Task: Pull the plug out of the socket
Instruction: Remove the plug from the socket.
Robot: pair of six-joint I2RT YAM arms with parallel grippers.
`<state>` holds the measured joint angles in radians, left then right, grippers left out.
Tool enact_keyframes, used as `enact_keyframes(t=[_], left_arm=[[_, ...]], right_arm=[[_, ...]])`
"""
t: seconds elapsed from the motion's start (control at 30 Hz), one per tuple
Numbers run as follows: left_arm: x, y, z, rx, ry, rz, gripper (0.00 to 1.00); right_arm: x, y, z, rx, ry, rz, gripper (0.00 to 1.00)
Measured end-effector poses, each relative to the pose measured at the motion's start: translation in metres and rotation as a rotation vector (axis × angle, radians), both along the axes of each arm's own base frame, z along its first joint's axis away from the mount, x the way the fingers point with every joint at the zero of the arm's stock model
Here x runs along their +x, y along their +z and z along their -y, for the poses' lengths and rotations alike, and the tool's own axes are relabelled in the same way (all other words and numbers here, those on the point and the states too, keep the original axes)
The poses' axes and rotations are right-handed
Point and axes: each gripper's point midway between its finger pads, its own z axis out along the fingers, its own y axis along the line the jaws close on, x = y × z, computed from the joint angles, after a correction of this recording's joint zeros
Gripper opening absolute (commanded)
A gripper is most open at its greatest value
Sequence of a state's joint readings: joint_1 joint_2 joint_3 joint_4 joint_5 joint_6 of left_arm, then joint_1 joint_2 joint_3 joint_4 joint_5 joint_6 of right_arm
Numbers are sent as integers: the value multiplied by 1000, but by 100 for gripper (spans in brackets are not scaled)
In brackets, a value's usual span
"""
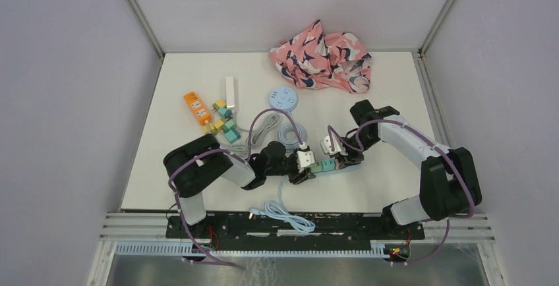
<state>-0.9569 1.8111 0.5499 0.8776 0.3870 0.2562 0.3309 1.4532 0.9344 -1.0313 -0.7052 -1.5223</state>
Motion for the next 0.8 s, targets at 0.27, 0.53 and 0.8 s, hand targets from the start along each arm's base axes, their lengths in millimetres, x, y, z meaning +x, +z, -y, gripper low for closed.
enact_keyframes(t=[0.27, 0.53, 0.8], left_arm=[[2, -3, -3, 9, 15, -14, 3], [3, 2, 0, -9, 15, 1, 3], [0, 2, 1, -10, 3, -8, 3]], right_arm=[[11, 1, -4, -30, -127, -22, 0], [7, 4, 4, -17, -52, 1, 0], [1, 7, -2, 3, -35, -18, 0]])
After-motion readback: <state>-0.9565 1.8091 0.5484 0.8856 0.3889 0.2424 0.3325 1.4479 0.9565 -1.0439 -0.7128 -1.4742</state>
